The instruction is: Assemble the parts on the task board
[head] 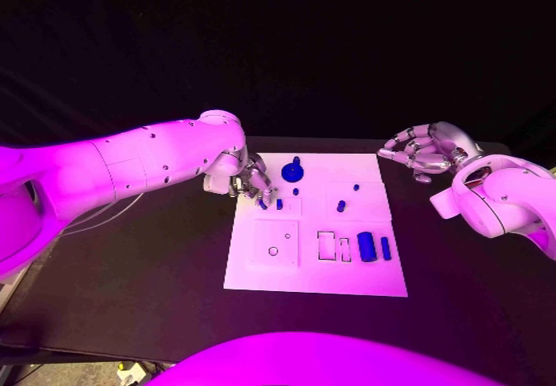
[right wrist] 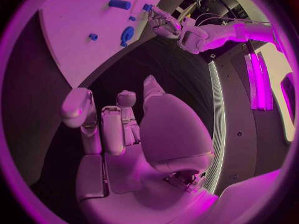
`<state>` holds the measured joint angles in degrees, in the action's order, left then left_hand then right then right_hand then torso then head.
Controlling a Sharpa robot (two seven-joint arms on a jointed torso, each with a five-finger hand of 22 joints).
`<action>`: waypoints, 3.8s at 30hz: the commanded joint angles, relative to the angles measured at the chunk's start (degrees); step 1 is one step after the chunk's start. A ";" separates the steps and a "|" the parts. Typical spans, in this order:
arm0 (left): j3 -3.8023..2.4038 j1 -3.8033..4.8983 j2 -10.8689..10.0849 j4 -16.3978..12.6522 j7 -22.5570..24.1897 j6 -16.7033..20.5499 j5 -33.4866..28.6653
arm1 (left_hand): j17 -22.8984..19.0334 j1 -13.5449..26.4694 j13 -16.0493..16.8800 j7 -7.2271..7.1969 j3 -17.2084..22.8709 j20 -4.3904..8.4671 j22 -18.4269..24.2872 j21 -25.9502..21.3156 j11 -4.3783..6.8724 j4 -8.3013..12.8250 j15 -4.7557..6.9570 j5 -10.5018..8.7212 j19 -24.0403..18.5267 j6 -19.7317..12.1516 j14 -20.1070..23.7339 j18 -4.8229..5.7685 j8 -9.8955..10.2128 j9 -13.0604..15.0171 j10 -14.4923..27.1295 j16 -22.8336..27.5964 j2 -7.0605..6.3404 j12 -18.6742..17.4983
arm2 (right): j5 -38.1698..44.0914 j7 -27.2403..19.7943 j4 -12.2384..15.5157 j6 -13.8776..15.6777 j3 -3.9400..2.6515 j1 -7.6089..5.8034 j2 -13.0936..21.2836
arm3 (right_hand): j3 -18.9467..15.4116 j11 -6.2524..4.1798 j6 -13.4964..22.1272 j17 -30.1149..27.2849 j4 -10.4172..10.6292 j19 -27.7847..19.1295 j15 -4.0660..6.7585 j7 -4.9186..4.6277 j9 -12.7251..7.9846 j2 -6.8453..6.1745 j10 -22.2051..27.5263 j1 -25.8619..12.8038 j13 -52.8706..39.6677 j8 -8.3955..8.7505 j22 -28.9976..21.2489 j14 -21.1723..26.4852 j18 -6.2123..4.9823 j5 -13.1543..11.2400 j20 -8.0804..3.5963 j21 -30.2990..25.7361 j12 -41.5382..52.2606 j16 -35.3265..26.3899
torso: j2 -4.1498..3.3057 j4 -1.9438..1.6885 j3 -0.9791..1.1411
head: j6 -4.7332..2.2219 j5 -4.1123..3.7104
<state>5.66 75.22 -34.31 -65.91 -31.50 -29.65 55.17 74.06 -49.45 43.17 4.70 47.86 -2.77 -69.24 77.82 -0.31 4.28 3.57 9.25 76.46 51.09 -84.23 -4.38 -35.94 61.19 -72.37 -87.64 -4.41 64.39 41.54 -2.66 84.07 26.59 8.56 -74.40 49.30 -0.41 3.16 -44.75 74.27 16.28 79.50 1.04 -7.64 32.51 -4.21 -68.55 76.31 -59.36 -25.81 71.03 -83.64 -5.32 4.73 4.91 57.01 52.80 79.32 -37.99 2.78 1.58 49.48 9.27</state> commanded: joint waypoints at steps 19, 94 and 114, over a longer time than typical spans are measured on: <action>0.23 -0.60 -0.29 -0.98 0.07 0.01 3.54 | 13.03 -3.52 -0.09 -1.28 8.67 0.15 -0.72 0.49 1.14 1.31 0.28 2.93 -0.01 -0.03 -4.82 -0.45 1.06 0.82 0.18 -0.69 2.85 1.12 | 0.02 -0.27 -0.02 -0.36 -0.01 0.12 -0.06 | -3.18 -0.38 -0.13 1.61 0.17 0.20 0.43 0.17 0.87 2.00 0.48 -0.33 0.51 0.74 -0.20 -2.65 -0.87 -0.50 -0.42 -1.03 -0.13 -1.15 | 0.01 -0.03 -0.01 | 0.11 0.09; 0.28 -0.74 -0.16 -0.47 0.04 1.73 1.76 | 12.01 -5.78 -2.45 -1.77 -2.32 0.42 1.03 -1.48 1.46 -5.14 0.54 2.35 -0.67 1.80 -4.45 -0.75 5.91 -2.61 0.84 0.00 0.23 -0.56 | -0.01 -0.28 -0.07 -0.46 -0.01 0.18 -0.05 | -3.44 -0.38 -0.15 1.58 0.16 0.20 0.43 0.17 0.90 2.00 0.55 -0.35 0.71 0.80 -0.35 -2.64 -0.90 -0.49 -0.43 -1.36 -0.20 -1.26 | -0.02 0.01 0.00 | 0.22 -0.10; 0.26 -0.76 0.00 -0.43 0.06 -1.60 -0.24 | 12.00 -9.17 -2.78 -1.21 1.84 0.10 1.01 -1.53 1.02 -2.48 0.14 1.86 -0.74 1.77 -4.44 -0.74 5.45 -2.00 0.99 0.02 1.98 -0.83 | -0.01 -0.27 -0.16 -0.66 -0.01 0.21 -0.19 | -3.44 -0.38 -0.15 1.58 0.16 0.20 0.43 0.17 0.90 2.00 0.55 -0.35 0.71 0.80 -0.35 -2.64 -0.90 -0.49 -0.43 -1.36 -0.20 -1.26 | 0.00 0.04 0.01 | 0.25 -0.09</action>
<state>5.68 74.87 -34.56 -66.09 -31.47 -30.42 55.14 74.06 -53.76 40.82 3.90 42.38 -2.77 -68.91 77.09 0.38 -1.01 3.57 9.97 76.44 54.99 -84.22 -4.39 -32.70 57.86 -71.45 -87.60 -5.83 64.01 41.50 -2.80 83.91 26.12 8.56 -74.23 49.16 -1.90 3.16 -44.75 74.27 16.35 79.50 1.04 -7.64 32.52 -4.21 -68.54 76.31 -59.02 -25.81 70.95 -83.65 -5.33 4.73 4.91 57.00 52.80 78.66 -37.99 2.82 1.59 49.73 9.18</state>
